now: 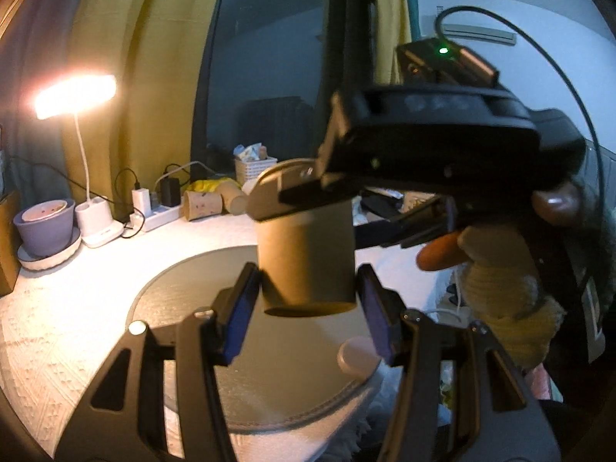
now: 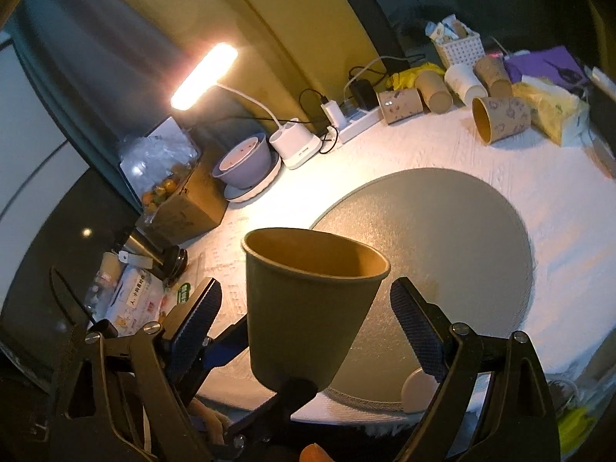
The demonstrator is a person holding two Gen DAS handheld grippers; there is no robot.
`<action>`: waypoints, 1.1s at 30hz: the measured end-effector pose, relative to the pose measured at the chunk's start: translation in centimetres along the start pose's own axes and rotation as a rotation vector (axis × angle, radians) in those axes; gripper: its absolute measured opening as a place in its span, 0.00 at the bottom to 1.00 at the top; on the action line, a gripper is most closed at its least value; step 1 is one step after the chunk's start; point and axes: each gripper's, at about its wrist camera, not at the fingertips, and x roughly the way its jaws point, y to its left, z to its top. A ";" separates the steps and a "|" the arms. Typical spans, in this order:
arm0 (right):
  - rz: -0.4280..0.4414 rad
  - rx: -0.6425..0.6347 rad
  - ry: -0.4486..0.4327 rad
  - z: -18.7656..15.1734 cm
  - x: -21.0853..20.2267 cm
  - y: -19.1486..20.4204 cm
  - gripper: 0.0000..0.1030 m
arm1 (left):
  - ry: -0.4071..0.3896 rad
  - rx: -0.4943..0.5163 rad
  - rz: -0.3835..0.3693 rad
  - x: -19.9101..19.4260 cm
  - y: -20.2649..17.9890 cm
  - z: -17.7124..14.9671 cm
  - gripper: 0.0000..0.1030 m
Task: Flip cup upright
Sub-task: 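Carry the cup over the mat while the right gripper grasps its rim, then open the left gripper and rotate the cup upright with the right gripper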
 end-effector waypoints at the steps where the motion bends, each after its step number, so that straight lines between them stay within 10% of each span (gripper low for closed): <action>1: -0.003 0.003 0.004 -0.1 0.1 -0.1 0.83 | 0.001 0.001 -0.002 0.0 -0.1 0.0 0.52; 8: -0.016 -0.030 0.010 -0.2 0.2 0.4 0.67 | 0.012 -0.007 -0.001 0.0 0.2 0.1 0.53; 14: -0.053 -0.065 0.001 -0.1 1.0 0.6 0.66 | 0.050 -0.031 -0.004 0.7 0.7 -0.3 0.71; 33: -0.254 -0.207 -0.070 2.7 4.2 -0.1 0.66 | 0.270 -0.245 0.081 3.7 8.2 -1.1 0.74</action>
